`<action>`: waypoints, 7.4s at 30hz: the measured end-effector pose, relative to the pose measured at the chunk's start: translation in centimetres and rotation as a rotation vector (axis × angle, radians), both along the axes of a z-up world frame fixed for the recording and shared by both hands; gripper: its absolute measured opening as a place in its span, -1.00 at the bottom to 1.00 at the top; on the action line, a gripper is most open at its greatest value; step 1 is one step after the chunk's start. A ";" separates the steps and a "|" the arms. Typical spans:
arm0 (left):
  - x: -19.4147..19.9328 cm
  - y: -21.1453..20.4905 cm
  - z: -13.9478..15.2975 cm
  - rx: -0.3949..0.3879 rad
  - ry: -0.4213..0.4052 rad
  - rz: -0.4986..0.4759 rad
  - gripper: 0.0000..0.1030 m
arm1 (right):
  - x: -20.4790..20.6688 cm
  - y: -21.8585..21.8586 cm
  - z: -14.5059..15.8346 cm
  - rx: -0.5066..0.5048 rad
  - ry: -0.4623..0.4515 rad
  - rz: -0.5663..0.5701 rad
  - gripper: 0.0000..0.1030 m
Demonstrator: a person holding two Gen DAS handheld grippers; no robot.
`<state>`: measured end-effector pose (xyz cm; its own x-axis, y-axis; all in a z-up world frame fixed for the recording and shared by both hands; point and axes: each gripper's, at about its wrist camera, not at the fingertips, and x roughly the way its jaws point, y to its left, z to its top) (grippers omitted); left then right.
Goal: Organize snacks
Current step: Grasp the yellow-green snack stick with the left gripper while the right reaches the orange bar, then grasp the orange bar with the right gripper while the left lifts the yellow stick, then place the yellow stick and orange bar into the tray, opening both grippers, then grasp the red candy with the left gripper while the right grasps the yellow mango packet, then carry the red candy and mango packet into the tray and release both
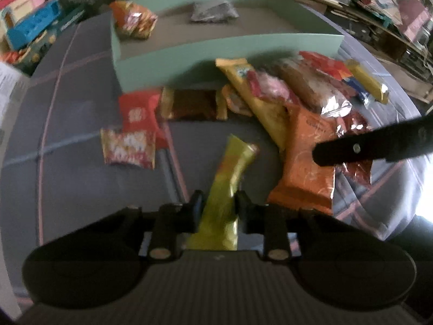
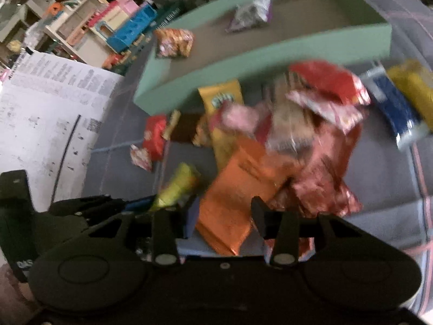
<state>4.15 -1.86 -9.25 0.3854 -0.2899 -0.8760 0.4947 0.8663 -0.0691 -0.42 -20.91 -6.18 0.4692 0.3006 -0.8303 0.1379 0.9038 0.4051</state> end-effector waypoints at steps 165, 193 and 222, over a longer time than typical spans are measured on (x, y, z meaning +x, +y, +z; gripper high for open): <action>9.3 3.4 0.1 -0.046 -0.050 0.323 0.59 | 6.7 2.0 -0.7 -0.082 -0.088 0.045 -0.19; 3.6 4.6 -0.1 -0.091 -0.019 0.191 -0.20 | 4.6 4.4 -1.8 -0.142 -0.081 0.157 -0.20; 1.5 4.3 5.3 -0.129 -0.106 0.213 -0.41 | 3.0 2.9 2.6 -0.026 -0.174 0.111 -0.34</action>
